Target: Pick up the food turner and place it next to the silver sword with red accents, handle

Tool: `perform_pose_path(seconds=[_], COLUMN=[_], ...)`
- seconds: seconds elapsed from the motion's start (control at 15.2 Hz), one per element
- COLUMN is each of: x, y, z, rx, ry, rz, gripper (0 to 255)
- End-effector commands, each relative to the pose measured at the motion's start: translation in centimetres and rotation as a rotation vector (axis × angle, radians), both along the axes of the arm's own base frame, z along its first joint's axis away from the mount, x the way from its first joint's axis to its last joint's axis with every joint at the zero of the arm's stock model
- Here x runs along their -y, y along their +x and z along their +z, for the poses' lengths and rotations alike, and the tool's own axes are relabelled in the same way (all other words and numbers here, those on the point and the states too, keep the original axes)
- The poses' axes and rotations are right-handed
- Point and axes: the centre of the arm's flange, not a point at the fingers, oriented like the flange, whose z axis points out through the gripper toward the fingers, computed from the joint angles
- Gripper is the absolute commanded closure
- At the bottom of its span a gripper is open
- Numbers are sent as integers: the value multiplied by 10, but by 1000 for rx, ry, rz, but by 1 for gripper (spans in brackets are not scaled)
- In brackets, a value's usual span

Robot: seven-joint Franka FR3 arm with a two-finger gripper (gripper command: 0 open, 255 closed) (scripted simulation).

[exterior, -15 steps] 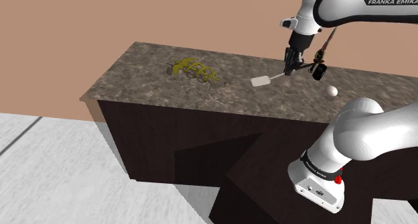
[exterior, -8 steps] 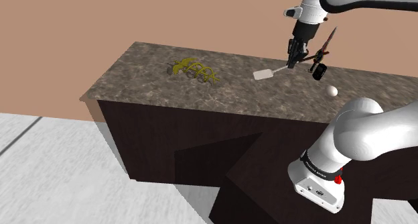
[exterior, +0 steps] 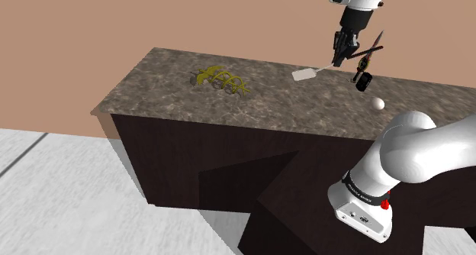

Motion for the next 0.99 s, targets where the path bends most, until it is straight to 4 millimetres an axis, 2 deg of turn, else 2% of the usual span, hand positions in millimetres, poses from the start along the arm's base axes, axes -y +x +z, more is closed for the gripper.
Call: perform_pose_path(seconds=[0.0, 0.92], x=[0, 0], y=[0, 0], z=[10, 84], rx=[0, 0], ry=[0, 0], rz=[0, 0], gripper=[255, 255])
